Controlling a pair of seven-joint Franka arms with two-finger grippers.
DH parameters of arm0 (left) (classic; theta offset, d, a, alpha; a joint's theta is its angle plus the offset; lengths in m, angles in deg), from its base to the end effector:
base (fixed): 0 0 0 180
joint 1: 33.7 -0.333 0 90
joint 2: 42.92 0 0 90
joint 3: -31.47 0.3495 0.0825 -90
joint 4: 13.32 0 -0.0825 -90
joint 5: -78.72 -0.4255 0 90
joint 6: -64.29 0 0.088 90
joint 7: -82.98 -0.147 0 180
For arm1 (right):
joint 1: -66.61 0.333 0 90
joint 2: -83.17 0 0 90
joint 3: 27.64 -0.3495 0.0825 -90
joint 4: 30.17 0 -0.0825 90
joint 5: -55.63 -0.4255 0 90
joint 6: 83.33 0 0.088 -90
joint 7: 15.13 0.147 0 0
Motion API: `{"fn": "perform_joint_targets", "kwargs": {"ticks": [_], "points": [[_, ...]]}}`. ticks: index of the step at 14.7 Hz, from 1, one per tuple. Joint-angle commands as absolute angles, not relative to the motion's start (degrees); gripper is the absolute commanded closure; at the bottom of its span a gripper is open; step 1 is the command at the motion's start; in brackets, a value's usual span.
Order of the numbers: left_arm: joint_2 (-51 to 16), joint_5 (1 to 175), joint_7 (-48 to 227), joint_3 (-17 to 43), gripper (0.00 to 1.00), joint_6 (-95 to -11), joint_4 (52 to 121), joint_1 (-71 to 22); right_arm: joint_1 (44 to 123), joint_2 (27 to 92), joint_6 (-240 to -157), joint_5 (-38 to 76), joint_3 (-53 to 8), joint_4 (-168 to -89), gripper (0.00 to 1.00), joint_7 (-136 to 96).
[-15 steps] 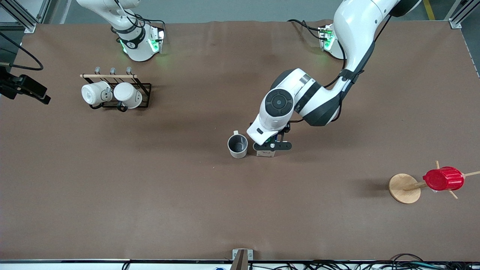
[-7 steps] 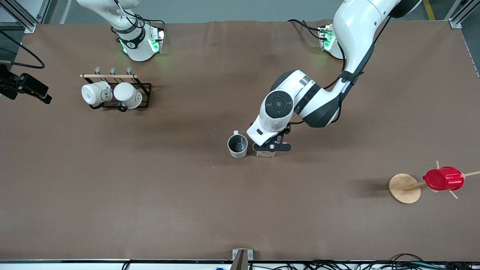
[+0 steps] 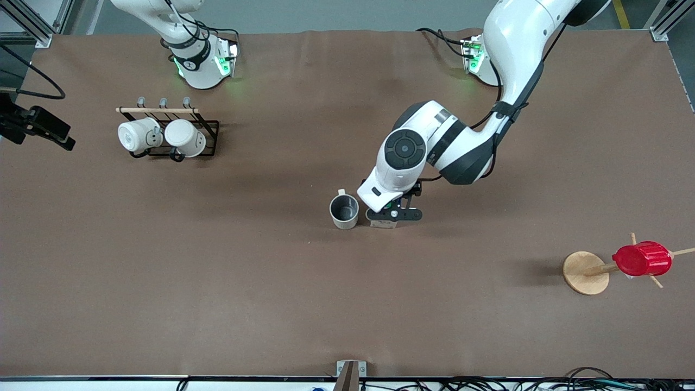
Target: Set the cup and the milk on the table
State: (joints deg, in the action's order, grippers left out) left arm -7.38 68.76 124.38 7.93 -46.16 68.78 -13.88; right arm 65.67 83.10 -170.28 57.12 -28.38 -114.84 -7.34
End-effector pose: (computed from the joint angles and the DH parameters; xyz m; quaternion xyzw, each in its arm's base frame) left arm 0.5945 -0.4678 0.3163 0.9984 -0.0205 -0.0529 0.0034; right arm 0.5927 -0.0060 0.6601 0.9972 -0.0706 0.0201 0.0117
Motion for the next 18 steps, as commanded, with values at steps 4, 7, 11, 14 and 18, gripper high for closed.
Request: {"fn": "perform_joint_targets", "kwargs": {"ticks": [4, 7, 11, 14, 18], "points": [[-18.7, 69.0, 123.7, 7.1, 0.0, -34.4, 70.3, -16.6, 64.7, 83.4, -169.9, 56.1, -29.0, -114.7, 0.0, -11.2], [-24.0, 71.9, 120.0, 7.1, 0.0, -34.4, 73.7, -20.8, 65.0, 83.4, -169.9, 56.2, -29.0, -114.7, 0.0, -11.2], [-26.7, 73.5, 117.3, 7.2, 0.0, -34.4, 74.5, -24.3, 65.1, 83.4, -169.8, 56.2, -28.9, -114.7, 0.0, -11.3], [-29.0, 73.5, 114.9, 7.2, 0.0, -34.5, 75.8, -26.9, 65.1, 83.4, -169.8, 56.2, -28.9, -114.7, 0.0, -11.3], [-30.5, 74.8, 109.4, 7.7, 0.0, -34.5, 76.2, -30.4, 65.1, 83.4, -169.8, 56.1, -28.9, -114.8, 0.0, -11.3]]}}
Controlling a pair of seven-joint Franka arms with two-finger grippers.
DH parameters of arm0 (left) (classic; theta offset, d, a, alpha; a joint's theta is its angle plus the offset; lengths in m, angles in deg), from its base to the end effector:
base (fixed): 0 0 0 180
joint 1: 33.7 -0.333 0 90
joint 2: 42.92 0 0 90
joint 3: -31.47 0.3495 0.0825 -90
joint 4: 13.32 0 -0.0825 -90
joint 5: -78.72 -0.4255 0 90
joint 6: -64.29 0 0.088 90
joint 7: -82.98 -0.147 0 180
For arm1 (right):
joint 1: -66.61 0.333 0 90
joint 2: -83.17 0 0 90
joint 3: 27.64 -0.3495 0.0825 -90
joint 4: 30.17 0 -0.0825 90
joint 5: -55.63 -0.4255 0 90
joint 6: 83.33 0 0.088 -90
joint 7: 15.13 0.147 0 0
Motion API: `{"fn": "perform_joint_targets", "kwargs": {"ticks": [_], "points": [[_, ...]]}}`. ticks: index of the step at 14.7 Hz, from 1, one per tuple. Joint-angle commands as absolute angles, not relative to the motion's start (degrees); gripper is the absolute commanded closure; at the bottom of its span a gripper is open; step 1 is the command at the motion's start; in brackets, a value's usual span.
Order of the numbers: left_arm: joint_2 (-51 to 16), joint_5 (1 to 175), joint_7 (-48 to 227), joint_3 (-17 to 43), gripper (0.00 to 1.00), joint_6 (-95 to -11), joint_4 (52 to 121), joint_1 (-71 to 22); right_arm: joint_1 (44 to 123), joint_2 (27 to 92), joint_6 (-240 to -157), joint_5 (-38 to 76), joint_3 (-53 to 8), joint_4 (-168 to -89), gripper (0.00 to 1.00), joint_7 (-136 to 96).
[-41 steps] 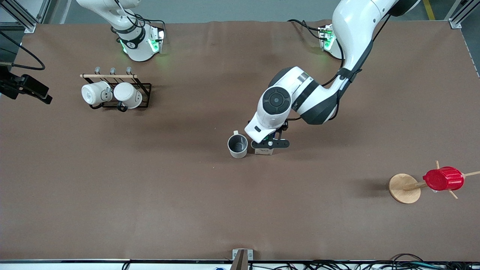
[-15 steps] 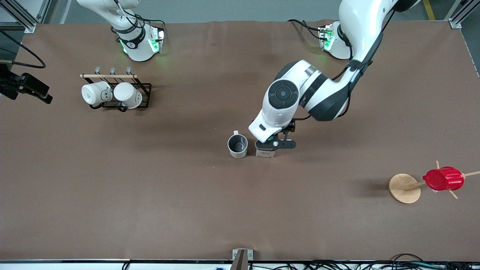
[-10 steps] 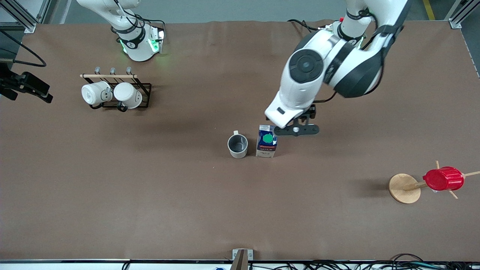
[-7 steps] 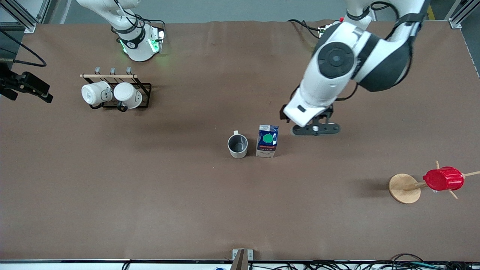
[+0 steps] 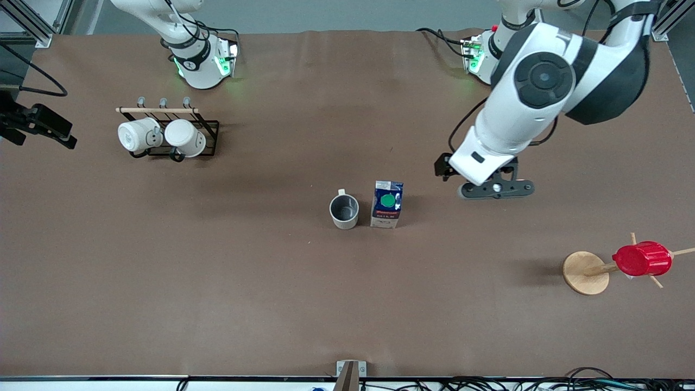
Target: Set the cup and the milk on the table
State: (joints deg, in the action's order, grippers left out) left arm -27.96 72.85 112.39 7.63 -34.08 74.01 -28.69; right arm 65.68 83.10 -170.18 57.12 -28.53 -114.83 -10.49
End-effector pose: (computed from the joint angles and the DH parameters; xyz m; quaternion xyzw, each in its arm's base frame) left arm 0.6123 -0.2920 0.4996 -0.9997 -0.0013 0.0210 0.0095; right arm 0.5924 -0.0044 0.6600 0.9989 -0.0418 0.0190 0.0122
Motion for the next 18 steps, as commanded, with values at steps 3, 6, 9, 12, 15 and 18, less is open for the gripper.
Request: {"fn": "perform_joint_targets", "kwargs": {"ticks": [3, 6, 9, 12, 15, 18], "points": [[-32.5, 75.8, 103.6, 11.6, 0.0, -34.9, 77.4, -31.1, 65.1, 83.4, -169.8, 56.1, -28.6, -114.8, 0.0, -11.3], [-33.9, 76.4, 99.9, 12.9, 0.0, -35.0, 77.6, -32.5, 65.1, 83.4, -169.8, 56.1, -28.7, -114.8, 0.0, -11.3], [-38.9, 79.1, 96.6, 17.0, 0.0, -35.0, 81.9, -31.4, 65.1, 83.4, -169.8, 56.1, -28.7, -114.8, 0.0, -11.3], [-46.5, 81.4, 91.2, 23.1, 0.0, -35.0, 88.7, -28.4, 65.1, 83.4, -169.8, 56.1, -28.7, -114.8, 0.0, -11.3], [-49.7, 81.5, 89.6, 26.8, 0.0, -35.6, 91.5, -26.1, 65.1, 83.4, -169.8, 56.1, -28.7, -114.8, 0.0, -11.3], [-49.3, 80.8, 89.3, 27.2, 0.0, -35.1, 90.4, -26.0, 65.0, 83.4, -169.8, 56.0, -28.7, -114.8, 0.0, -11.3]]}}
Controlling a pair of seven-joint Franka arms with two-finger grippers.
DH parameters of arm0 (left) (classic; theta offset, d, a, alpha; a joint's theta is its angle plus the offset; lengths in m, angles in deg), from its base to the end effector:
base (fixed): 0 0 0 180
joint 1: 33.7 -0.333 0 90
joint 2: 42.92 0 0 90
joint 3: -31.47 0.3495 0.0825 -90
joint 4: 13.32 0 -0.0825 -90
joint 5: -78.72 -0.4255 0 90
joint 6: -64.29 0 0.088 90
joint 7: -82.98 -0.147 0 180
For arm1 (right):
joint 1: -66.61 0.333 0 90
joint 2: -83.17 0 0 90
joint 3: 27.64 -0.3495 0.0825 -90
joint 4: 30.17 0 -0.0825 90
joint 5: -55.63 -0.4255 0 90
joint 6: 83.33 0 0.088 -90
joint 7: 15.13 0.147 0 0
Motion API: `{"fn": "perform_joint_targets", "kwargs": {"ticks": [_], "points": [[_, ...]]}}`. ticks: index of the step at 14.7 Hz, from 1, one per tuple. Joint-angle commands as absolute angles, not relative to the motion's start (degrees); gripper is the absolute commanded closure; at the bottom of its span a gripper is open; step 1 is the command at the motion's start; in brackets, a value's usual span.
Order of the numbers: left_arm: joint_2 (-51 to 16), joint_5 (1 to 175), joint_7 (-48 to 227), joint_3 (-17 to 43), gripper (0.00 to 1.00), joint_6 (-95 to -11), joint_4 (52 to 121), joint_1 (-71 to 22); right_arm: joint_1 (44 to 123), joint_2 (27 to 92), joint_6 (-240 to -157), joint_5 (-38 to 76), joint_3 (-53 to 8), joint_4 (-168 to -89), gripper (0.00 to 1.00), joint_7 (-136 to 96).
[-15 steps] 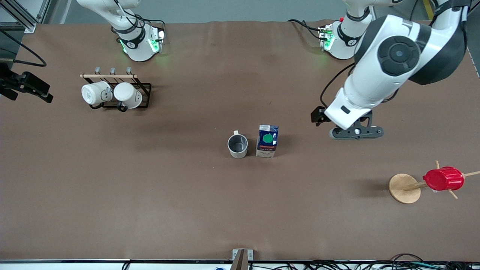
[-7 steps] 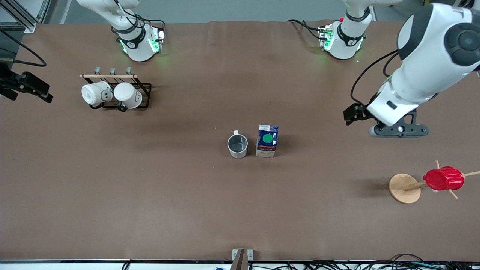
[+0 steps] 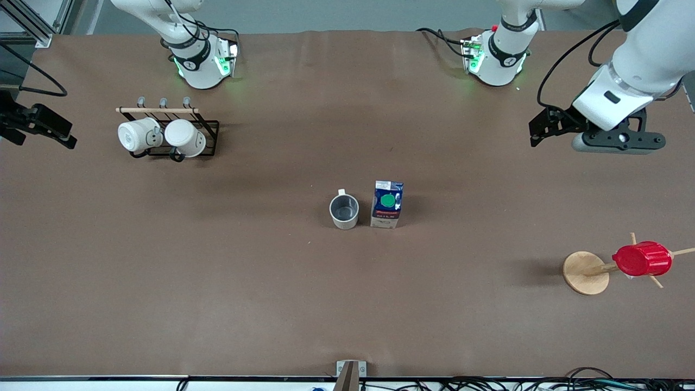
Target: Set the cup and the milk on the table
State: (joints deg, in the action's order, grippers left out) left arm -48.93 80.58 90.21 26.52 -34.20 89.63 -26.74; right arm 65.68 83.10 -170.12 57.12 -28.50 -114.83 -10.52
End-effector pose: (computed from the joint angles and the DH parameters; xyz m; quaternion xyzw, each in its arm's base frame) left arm 0.5563 -0.1237 0.5749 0.9991 -0.0385 0.0112 0.0136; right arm 0.5923 -0.0047 0.6599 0.9989 -0.0418 0.0185 0.0122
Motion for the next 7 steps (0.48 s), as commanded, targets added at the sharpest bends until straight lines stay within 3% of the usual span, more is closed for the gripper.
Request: {"fn": "perform_joint_targets", "kwargs": {"ticks": [1, 7], "points": [[-48.6, 80.4, 89.9, 26.9, 0.0, -35.3, 89.7, -26.0, 65.0, 83.4, -169.8, 56.0, -28.7, -114.8, 0.0, -11.3], [-41.4, 80.5, 86.9, 27.6, 0.0, -30.0, 78.3, -26.4, 65.0, 83.4, -169.8, 56.0, -28.7, -114.8, 0.0, -11.4]]}}
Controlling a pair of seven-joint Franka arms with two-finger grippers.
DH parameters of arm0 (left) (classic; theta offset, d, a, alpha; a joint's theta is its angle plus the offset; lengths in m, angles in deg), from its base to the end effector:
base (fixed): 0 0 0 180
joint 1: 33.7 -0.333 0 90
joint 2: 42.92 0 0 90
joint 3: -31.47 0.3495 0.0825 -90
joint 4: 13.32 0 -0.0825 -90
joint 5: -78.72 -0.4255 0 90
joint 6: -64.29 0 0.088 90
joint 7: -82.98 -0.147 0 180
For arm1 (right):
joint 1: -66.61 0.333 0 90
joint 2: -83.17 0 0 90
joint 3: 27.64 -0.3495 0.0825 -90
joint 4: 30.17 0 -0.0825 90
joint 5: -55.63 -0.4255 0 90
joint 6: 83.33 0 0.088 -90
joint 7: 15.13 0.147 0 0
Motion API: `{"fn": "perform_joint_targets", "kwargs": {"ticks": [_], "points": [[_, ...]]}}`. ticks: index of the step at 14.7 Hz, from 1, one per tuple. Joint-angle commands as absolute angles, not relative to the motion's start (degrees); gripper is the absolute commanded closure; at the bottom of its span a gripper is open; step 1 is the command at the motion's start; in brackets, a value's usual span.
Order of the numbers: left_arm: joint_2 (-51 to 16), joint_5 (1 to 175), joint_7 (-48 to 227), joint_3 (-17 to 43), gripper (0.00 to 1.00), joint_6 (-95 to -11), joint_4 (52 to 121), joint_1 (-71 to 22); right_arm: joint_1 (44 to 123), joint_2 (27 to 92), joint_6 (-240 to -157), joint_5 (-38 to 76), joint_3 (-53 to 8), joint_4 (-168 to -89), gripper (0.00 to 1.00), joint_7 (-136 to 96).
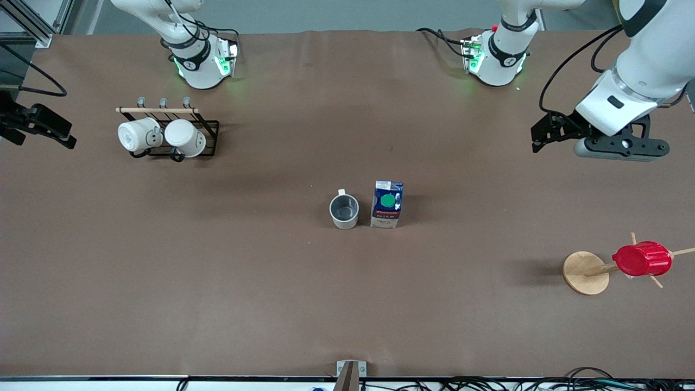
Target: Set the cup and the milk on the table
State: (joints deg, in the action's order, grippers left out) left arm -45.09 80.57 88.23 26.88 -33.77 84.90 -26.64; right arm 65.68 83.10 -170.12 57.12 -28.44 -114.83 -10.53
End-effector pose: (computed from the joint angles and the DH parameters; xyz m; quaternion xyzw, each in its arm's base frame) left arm 0.5809 -0.1249 0.5787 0.9983 -0.0538 0.0152 0.0169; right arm 0.5923 -0.0053 0.6599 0.9989 -0.0422 0.0185 0.0122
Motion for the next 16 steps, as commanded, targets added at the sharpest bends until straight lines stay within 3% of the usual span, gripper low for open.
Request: {"fn": "perform_joint_targets", "kwargs": {"ticks": [1, 6, 9, 16], "points": [[-41.2, 80.1, 87.2, 27.6, 0.01, -29.6, 77.6, -26.2, 65.0, 83.4, -169.8, 56.0, -28.7, -114.8, 0.0, -11.4], [-42.8, 78.2, 88.2, 28.0, 0.03, -28.5, 78.3, -26.5, 65.0, 83.4, -169.7, 56.0, -28.7, -114.9, 0.0, -11.4], [-46.8, 77.3, 88.5, 27.5, 0.03, -33.2, 83.9, -26.4, 65.0, 83.4, -169.7, 56.0, -28.6, -114.9, 0.0, -11.4], [-46.7, 79.8, 88.9, 27.5, 0.03, -32.1, 83.9, -26.7, 64.9, 83.4, -169.7, 56.0, -28.6, -114.9, 0.0, -11.4]]}}
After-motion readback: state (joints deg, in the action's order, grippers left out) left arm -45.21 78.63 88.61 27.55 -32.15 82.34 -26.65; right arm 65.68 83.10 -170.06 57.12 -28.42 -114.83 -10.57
